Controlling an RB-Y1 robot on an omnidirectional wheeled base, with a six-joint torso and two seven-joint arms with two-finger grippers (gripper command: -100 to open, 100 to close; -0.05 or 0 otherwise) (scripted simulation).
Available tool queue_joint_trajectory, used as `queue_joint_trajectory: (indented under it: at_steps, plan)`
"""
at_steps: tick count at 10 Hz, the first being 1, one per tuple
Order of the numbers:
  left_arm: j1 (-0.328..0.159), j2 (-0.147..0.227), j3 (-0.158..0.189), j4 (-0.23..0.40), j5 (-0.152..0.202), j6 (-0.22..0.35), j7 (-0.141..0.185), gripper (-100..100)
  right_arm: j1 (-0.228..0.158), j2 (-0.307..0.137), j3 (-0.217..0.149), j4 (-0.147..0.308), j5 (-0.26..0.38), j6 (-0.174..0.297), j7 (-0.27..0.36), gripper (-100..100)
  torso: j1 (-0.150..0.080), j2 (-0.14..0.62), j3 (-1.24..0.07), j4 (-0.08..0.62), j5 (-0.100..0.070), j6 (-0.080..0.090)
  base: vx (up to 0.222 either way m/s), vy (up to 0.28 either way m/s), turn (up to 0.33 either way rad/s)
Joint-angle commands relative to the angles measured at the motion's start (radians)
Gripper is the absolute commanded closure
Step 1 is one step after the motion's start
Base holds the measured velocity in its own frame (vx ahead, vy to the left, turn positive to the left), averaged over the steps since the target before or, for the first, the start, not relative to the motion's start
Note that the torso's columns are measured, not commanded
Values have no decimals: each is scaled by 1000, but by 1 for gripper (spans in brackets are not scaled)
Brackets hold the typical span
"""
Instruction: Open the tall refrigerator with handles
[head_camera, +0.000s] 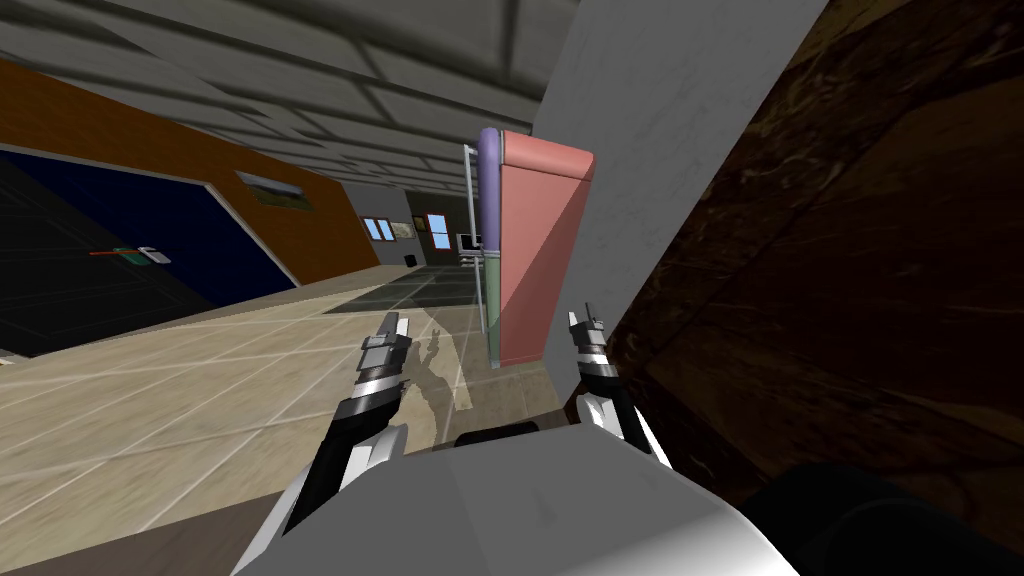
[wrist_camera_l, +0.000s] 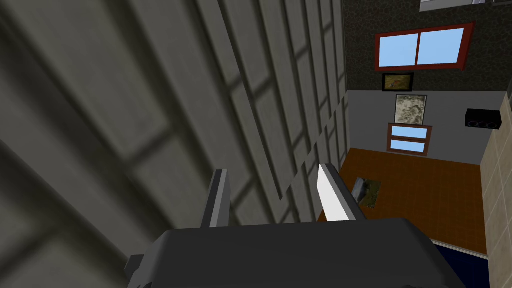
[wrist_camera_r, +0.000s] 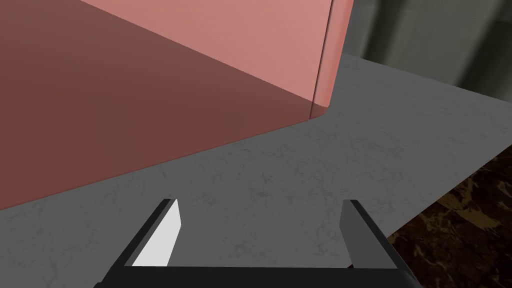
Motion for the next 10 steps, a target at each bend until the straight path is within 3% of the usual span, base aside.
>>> queue_joint_trajectory:
  at_steps: [1, 3, 4, 6, 9, 10]
  plan:
    - [0, 0, 0, 0, 0, 0, 0, 0, 0, 0, 0, 0, 0, 0, 0, 0, 0, 74, -147, 74, 0, 0, 0, 0, 0]
    - [0, 0, 0, 0, 0, 0, 0, 0, 0, 0, 0, 0, 0, 0, 0, 0, 0, 222, -443, 221, 0, 0, 0, 0, 0]
    - [0, 0, 0, 0, 0, 0, 0, 0, -4, -41, -7, 2, -1, 13, 31, -100, 0, 295, -590, 295, 0, 0, 24, 20, 22]
    - [0, 0, 0, 0, 0, 0, 0, 0, -11, -89, -17, 4, -3, 31, 76, -100, 2, 337, -680, 338, 1, 0, 36, 56, 22]
    - [0, 0, 0, 0, 0, 0, 0, 0, -23, -178, -39, 5, -7, 70, 164, -100, 1, 342, -684, 342, 0, 0, 40, 82, 33]
    - [0, 0, 0, 0, 0, 0, 0, 0, -23, -181, -39, 5, -7, 70, 173, -100, 0, 341, -685, 342, 0, 0, 53, 67, 7]
